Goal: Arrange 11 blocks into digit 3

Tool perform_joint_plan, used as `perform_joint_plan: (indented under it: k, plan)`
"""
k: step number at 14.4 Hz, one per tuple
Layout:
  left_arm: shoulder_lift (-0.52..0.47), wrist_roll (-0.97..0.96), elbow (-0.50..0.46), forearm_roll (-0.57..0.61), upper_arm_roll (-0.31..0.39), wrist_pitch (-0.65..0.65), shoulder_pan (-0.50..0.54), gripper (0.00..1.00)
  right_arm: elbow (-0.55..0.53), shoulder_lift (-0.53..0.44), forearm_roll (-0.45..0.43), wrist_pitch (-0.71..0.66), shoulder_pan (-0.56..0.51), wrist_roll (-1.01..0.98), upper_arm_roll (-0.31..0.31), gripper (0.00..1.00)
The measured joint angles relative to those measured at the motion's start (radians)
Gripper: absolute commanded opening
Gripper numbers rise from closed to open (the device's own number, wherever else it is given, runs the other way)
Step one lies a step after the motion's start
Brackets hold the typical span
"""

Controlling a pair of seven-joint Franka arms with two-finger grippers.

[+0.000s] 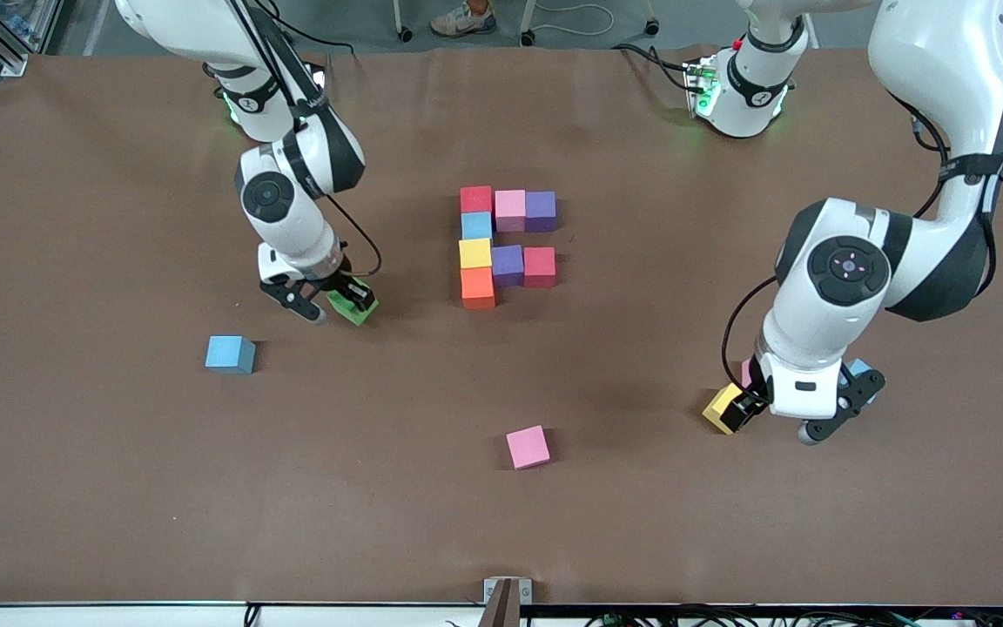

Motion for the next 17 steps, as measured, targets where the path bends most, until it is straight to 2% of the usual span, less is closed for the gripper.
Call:
perform_joint_plan:
  k: [4, 7, 11, 13, 17]
  plan:
    - [0.065, 0.078, 0.028, 0.0, -0.001, -0.001, 0.008, 1.0, 0.302, 0.164, 0.0, -0.15, 0.038, -0.067, 0.003, 0.0]
    - [0.109, 0.079, 0.029, 0.0, -0.008, -0.011, -0.006, 1.0, 0.437, 0.263, 0.003, -0.162, 0.063, -0.211, 0.012, 0.0]
    - [0.118, 0.078, 0.039, -0.022, -0.012, -0.103, -0.009, 1.0, 0.572, 0.356, 0.01, -0.172, 0.067, -0.348, 0.058, 0.0]
    - [0.111, 0.078, 0.057, -0.037, -0.013, -0.146, -0.006, 1.0, 0.623, 0.388, 0.009, -0.22, 0.078, -0.417, 0.065, 0.0]
    - [0.088, 0.078, 0.065, -0.071, -0.015, -0.173, -0.007, 1.0, 0.675, 0.421, 0.01, -0.284, 0.099, -0.454, 0.069, 0.0]
